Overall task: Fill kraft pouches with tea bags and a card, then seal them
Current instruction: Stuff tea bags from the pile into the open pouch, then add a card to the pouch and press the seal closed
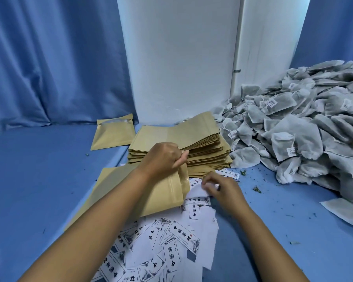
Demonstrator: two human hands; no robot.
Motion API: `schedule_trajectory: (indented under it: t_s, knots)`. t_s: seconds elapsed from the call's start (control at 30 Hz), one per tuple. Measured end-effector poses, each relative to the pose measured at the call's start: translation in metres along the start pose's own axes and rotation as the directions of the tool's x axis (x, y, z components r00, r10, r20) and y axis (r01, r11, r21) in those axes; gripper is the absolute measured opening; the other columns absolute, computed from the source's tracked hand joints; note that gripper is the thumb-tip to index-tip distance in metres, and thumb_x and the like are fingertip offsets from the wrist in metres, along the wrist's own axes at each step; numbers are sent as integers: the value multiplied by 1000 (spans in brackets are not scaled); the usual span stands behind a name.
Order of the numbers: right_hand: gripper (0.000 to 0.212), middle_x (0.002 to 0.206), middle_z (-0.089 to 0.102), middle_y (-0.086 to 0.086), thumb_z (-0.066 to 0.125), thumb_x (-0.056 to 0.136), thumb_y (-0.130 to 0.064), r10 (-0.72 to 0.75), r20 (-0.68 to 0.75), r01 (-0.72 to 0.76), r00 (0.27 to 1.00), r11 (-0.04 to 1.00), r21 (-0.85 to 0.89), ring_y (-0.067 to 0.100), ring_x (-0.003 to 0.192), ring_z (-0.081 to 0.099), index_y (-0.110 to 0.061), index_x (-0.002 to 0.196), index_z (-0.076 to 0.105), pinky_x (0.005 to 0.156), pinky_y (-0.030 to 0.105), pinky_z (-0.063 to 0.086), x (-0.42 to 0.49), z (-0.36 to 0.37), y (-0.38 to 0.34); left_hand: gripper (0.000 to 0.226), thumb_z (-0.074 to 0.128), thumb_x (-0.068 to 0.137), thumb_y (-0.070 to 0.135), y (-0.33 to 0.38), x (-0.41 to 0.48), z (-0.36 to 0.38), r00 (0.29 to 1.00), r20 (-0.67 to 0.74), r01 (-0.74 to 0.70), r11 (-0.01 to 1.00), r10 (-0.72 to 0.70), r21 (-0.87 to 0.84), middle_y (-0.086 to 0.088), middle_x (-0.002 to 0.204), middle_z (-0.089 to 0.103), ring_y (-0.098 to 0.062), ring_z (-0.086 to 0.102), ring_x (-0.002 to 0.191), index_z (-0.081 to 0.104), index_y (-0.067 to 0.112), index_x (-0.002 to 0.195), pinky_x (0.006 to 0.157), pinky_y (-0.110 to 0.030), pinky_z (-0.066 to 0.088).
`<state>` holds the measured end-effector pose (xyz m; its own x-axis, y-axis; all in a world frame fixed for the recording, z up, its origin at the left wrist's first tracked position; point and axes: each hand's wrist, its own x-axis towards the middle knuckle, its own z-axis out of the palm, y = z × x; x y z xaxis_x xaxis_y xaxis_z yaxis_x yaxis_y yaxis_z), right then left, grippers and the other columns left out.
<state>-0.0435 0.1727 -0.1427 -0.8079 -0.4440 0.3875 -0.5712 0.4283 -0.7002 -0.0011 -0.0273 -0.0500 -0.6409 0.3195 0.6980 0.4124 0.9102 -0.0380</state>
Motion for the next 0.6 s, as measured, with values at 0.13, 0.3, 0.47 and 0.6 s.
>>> schedule_trajectory:
  t_s: [0.13, 0.3, 0.47, 0.6]
  knots:
    - [22, 74, 66, -9, 68, 82, -1, 107, -345, 18, 932, 940, 339, 9, 71, 60, -21, 75, 63, 64, 30, 49, 5, -15, -4, 55, 38, 94, 31, 0, 0, 5, 1000, -13, 11, 999, -10, 51, -3, 43, 43, -21, 39, 38, 45, 9, 44, 40, -35, 41]
    - [14, 67, 56, 3, 64, 82, 3, -48, -172, 59, 984, 996, 63, 14, 60, 48, -5, 71, 60, 57, 21, 39, 23, 12, -51, 55, 34, 94, 31, 18, 11, 11, 998, -54, 21, 1000, -22, -19, -4, 46, 53, -24, 50, 45, 55, 9, 48, 47, -39, 43]
    - [27, 109, 58, 24, 34, 101, -3, 113, 337, -154, 935, 983, 97, 35, 103, 55, 1, 120, 53, 98, 30, 39, 35, 26, -72, 53, 41, 93, 26, 36, 20, 16, 991, -54, -124, 992, 123, -16, -7, 43, 48, -26, 45, 40, 51, 7, 44, 41, -32, 41]
    - [27, 98, 71, 12, 48, 94, -2, 141, 167, -193, 976, 912, 361, 24, 95, 65, -20, 99, 68, 75, 36, 48, 27, 13, -67, 54, 36, 94, 29, 25, 14, 9, 995, -71, -66, 997, 69, 39, -6, 47, 52, -27, 50, 45, 55, 8, 48, 44, -36, 42]
